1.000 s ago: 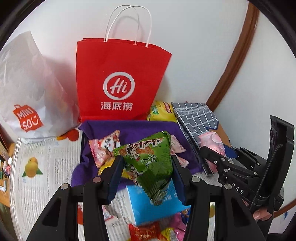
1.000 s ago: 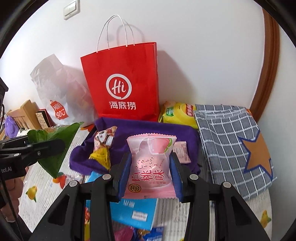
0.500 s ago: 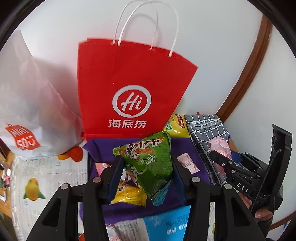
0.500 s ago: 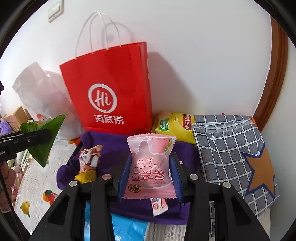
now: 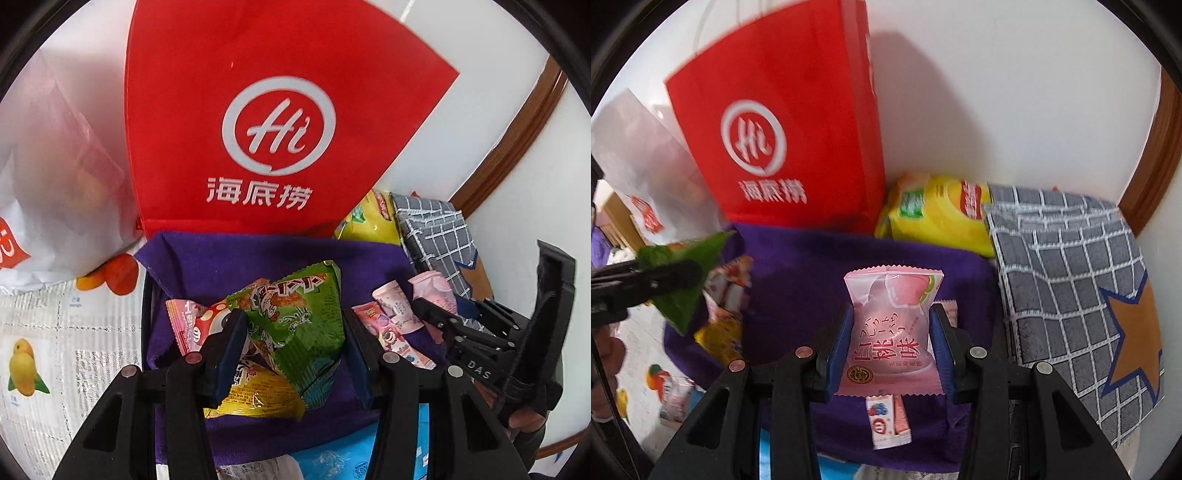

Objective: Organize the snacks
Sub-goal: 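Release the green bag on the towel with the left tool while the right tool drops the pink candy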

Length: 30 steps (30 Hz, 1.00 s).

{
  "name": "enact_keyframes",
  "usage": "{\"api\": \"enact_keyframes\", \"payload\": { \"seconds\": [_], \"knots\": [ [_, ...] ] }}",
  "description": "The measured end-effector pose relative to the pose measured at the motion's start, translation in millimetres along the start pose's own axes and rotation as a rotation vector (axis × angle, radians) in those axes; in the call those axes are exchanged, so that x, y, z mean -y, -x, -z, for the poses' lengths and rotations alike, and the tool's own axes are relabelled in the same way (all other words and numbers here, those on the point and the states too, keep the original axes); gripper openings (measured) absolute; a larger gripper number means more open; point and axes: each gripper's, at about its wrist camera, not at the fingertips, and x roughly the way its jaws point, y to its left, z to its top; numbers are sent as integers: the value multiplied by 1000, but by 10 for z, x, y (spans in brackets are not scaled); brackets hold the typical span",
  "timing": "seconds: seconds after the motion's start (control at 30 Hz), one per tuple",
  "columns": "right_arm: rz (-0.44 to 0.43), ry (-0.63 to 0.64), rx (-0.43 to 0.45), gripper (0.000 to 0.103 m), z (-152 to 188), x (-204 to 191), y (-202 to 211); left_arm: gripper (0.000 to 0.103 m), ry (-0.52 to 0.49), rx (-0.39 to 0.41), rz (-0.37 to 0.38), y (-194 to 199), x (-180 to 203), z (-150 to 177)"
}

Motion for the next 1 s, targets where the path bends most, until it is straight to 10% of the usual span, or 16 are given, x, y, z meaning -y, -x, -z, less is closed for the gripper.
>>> {"api": "enact_keyframes", "payload": {
  "seconds": [1.0],
  "knots": [
    [16, 31, -133, 42, 66, -18, -405, 48, -18, -69, -32, -250, -56, 3]
  ]
}}
